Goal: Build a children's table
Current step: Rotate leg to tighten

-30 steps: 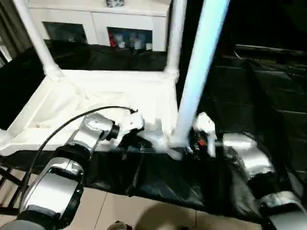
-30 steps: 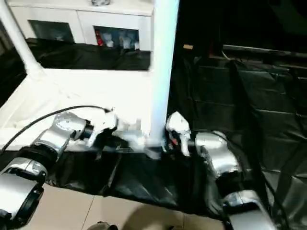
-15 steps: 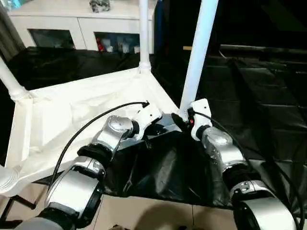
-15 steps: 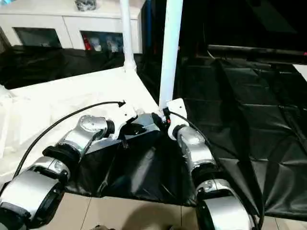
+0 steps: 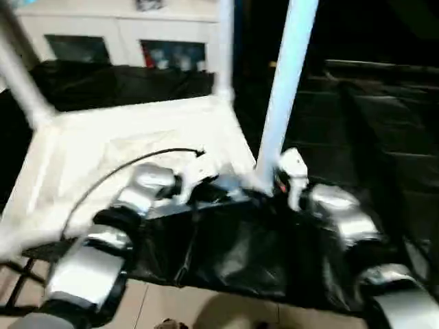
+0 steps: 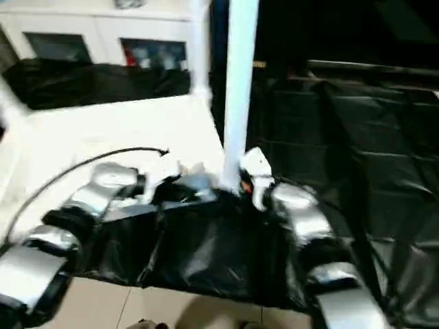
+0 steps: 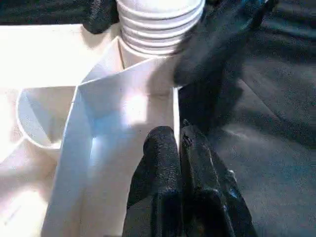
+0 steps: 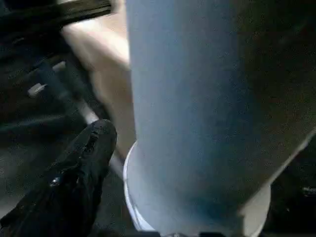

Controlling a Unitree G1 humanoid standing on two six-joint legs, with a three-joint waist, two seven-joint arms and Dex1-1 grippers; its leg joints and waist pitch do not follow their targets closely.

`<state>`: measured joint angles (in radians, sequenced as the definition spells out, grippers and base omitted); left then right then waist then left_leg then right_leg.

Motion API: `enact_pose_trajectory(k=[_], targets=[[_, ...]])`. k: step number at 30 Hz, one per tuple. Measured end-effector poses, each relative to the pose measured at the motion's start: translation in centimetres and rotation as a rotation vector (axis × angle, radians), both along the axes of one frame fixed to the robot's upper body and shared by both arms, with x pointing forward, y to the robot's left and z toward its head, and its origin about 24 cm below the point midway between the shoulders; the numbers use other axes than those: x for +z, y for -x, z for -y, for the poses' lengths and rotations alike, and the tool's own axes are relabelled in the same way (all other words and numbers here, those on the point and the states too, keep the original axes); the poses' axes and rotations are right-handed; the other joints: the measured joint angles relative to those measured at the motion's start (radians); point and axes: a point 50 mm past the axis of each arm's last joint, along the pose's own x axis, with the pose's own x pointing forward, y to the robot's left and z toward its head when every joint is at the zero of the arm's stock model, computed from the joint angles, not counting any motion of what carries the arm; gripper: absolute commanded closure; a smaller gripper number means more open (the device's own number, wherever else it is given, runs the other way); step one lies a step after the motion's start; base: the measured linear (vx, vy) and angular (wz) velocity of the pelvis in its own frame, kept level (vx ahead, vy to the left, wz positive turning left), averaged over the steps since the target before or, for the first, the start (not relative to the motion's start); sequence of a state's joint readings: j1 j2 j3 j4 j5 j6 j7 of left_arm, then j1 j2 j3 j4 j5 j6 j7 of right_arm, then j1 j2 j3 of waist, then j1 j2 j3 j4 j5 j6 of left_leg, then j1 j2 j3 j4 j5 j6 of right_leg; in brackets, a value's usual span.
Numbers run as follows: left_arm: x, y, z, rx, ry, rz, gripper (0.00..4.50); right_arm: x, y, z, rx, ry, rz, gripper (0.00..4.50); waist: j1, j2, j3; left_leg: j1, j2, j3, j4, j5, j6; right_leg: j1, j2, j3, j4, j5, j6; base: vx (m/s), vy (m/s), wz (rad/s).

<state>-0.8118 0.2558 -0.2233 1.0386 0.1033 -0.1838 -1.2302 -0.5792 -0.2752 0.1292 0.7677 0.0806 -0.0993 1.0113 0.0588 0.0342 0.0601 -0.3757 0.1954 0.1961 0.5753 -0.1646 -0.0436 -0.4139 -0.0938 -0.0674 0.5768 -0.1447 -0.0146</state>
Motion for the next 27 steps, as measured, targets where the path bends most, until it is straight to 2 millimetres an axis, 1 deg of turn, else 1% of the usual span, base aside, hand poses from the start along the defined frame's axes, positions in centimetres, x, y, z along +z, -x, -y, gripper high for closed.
enact_pose_trajectory(k=[4, 6, 7, 11, 14, 15, 16, 17, 22, 25, 27], targets=[[0.1, 0.3, -0.8, -0.064, -0.022, -0.021, 4.50, 0.1, 0.7, 0.2, 0.137, 0.031, -0.023, 0.57, 0.004, 0.000, 0.000, -0.001, 0.002, 0.002, 0.002, 0.000, 0.000, 0.000, 0.000, 0.000, 0.001, 0.000, 0.000, 0.000, 0.000, 0.00], [0.1, 0.5, -1.0, -0.088, -0.030, -0.034, 4.50, 0.1, 1.0, 0.3, 0.183, 0.041, -0.034, 0.84, 0.004, 0.000, 0.000, -0.001, 0.002, 0.002, 0.003, 0.000, 0.000, 0.001, 0.000, 0.001, 0.001, 0.000, 0.000, 0.000, 0.000, 0.00], [0.1, 0.6, -1.2, -0.098, -0.032, -0.038, 4.50, 0.1, 1.1, 0.3, 0.200, 0.045, -0.035, 0.84, 0.004, 0.000, 0.000, -0.001, 0.002, 0.002, 0.004, 0.000, 0.000, 0.001, 0.000, 0.001, 0.001, 0.000, 0.000, 0.000, 0.000, 0.00], [0.1, 0.9, -1.9, -0.139, -0.038, -0.066, 4.50, 0.2, 1.5, 0.1, 0.261, 0.038, -0.048, 1.15, 0.004, 0.000, 0.000, 0.000, 0.002, 0.003, 0.004, 0.000, 0.000, 0.002, 0.000, 0.002, 0.001, 0.000, 0.000, 0.000, 0.000, 0.00], [0.1, 1.0, -2.0, -0.154, -0.042, -0.074, 4.50, 0.2, 1.6, 0.1, 0.274, 0.026, -0.058, 1.36, 0.005, 0.000, 0.000, 0.000, 0.002, 0.003, 0.004, 0.000, 0.000, 0.002, 0.000, 0.002, 0.001, 0.000, 0.000, 0.000, 0.000, 0.00], [0.1, 1.0, -2.1, -0.158, -0.042, -0.075, 4.50, 0.2, 1.7, 0.0, 0.278, 0.024, -0.060, 1.36, 0.005, 0.000, 0.000, 0.000, 0.002, 0.003, 0.004, 0.000, 0.000, 0.002, 0.000, 0.002, 0.001, 0.000, 0.000, 0.000, 0.000, 0.00], [0.1, 1.0, -2.1, -0.159, -0.042, -0.076, 4.50, 0.2, 1.7, 0.1, 0.280, 0.023, -0.061, 1.56, 0.006, 0.000, 0.000, -0.001, 0.002, 0.003, 0.004, 0.000, 0.000, 0.002, 0.000, 0.001, 0.001, 0.000, 0.000, 0.000, 0.000, 0.00], [0.1, 1.0, -2.1, -0.159, -0.041, -0.077, 4.50, 0.1, 1.8, 0.0, 0.280, 0.021, -0.063, 1.67, 0.006, 0.000, 0.000, -0.001, 0.002, 0.003, 0.004, 0.000, 0.000, 0.002, 0.000, 0.001, 0.001, 0.000, 0.000, 0.000, 0.000, 0.00], [0.0, 0.9, -1.8, -0.142, -0.033, -0.074, 4.50, -0.1, 1.8, 0.0, 0.235, -0.010, -0.082, 1.74, 0.012, 0.000, 0.000, 0.000, 0.002, 0.003, 0.004, 0.000, 0.000, 0.002, 0.000, 0.001, 0.001, 0.000, 0.000, 0.000, 0.000, 0.00], [-0.1, 0.6, -1.2, -0.080, -0.031, -0.040, 4.50, -0.5, 1.6, 0.0, 0.107, -0.044, -0.076, 1.76, 0.012, -0.001, 0.000, 0.002, 0.003, 0.003, 0.005, 0.000, -0.001, 0.004, 0.000, 0.002, 0.001, 0.000, 0.000, 0.000, 0.000, 0.00], [-0.2, 0.2, -0.6, -0.018, -0.038, -0.011, 4.50, -0.8, 1.1, -0.3, -0.013, -0.056, -0.058, 1.77, 0.003, -0.001, 0.000, 0.004, 0.002, 0.003, 0.006, 0.000, -0.001, 0.006, 0.000, 0.002, 0.001, -0.004, 0.006, 0.000, 0.000, 0.00]])
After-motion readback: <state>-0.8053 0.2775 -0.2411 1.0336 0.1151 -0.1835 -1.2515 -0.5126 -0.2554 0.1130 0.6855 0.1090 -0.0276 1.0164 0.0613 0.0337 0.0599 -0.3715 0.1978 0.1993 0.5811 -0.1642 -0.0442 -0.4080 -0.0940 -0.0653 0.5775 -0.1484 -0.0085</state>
